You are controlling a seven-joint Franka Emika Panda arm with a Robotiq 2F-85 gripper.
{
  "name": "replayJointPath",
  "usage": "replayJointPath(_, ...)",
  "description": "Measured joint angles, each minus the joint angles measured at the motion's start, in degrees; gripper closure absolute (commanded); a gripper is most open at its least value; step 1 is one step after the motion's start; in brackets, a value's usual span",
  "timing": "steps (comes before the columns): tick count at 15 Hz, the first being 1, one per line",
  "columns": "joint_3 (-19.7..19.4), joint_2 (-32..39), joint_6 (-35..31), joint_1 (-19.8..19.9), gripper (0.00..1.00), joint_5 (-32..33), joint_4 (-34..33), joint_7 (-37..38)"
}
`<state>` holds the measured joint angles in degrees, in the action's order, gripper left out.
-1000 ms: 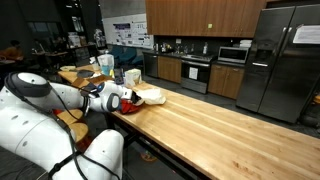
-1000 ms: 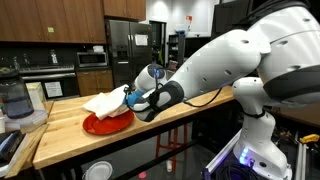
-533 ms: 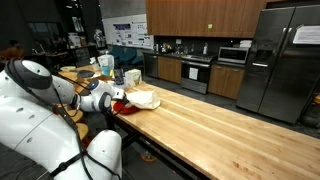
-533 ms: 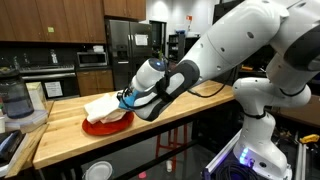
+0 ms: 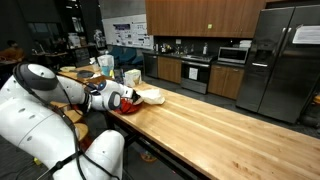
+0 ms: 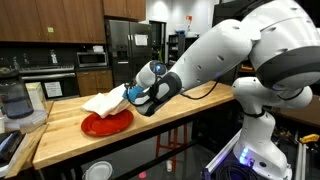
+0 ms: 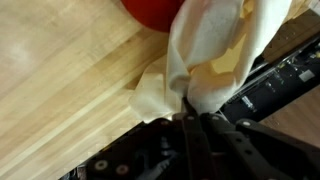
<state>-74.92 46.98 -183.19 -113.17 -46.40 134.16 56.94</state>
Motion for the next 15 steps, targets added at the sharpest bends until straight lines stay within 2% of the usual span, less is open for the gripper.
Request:
replayJointPath(4,-0.13,6.16,1.43,0.58,0.99,0.07,-0.24,1.52)
replayJointPath(11,1.66,0.80,1.87,-3.62,0.99,2.07,-0.32,-0.43)
replayJointPath(15,1.44,1.73,0.49,-2.57,0.99,2.05,-0.80,-0.03)
